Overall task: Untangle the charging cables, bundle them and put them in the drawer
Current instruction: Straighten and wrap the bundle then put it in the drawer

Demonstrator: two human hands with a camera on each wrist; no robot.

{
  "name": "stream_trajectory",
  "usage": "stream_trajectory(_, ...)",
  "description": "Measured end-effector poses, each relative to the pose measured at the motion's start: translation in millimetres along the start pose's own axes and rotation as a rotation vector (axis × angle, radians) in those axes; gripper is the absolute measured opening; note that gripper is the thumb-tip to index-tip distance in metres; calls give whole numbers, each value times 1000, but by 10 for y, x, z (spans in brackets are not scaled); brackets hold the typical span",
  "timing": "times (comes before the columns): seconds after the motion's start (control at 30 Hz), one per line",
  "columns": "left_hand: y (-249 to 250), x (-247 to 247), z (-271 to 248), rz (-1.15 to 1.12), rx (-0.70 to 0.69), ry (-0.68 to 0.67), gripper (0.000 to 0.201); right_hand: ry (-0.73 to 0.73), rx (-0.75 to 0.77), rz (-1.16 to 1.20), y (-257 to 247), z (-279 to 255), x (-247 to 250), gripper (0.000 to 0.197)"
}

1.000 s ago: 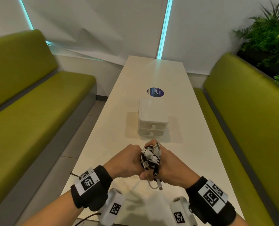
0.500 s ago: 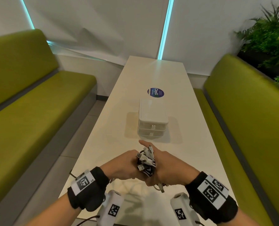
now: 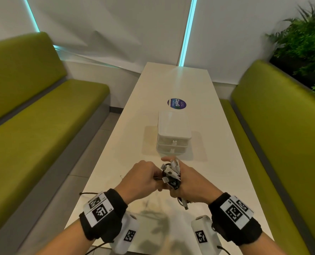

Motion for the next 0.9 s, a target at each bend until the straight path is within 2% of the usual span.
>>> stream_trajectory(0.2,104,66,60,-34,-41,68,37,111,31,202,-31,-3,99,88)
stream_trajectory(0.27,104,64,84,-80,-52,80,40,102,46,228,-77,-6,138,76)
stream_trajectory(0.33,120,41,109,-59,-67,45,33,60,53,238,-90,-12,147,64)
stream_trajectory(0.43,115,30,156,53,-75,-32,22,24,59,185,-80,-12,115,57)
stream_trajectory(0.6,19,34,188,255,-73,-77,37,66,35,29,-19,10,119,48)
stream_trajectory(0.7,-207,-6,160,133,3,-299,31,133,20,-6,40,-29,147,47)
stream_trajectory(0.73,-256,-12,143,104,6,-331,27,162,15,4,68,-48,161,46)
stream_trajectory(0.8,-317,-17,111,66,6,-313,25,223,11,27,107,-82,181,43)
stream_trajectory(0.9,-368,-22,106,-47,27,-210,34,343,11,140,161,-93,227,41)
Point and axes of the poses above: each hand's wrist, its own z-axis towards the middle knuckle, its own x-axis out of the back of the hand, y = z × x, the point moved 7 cm from there along z, towards the middle knuckle, and after that the axes turned 12 degrees about x, right-handed, at the moved point
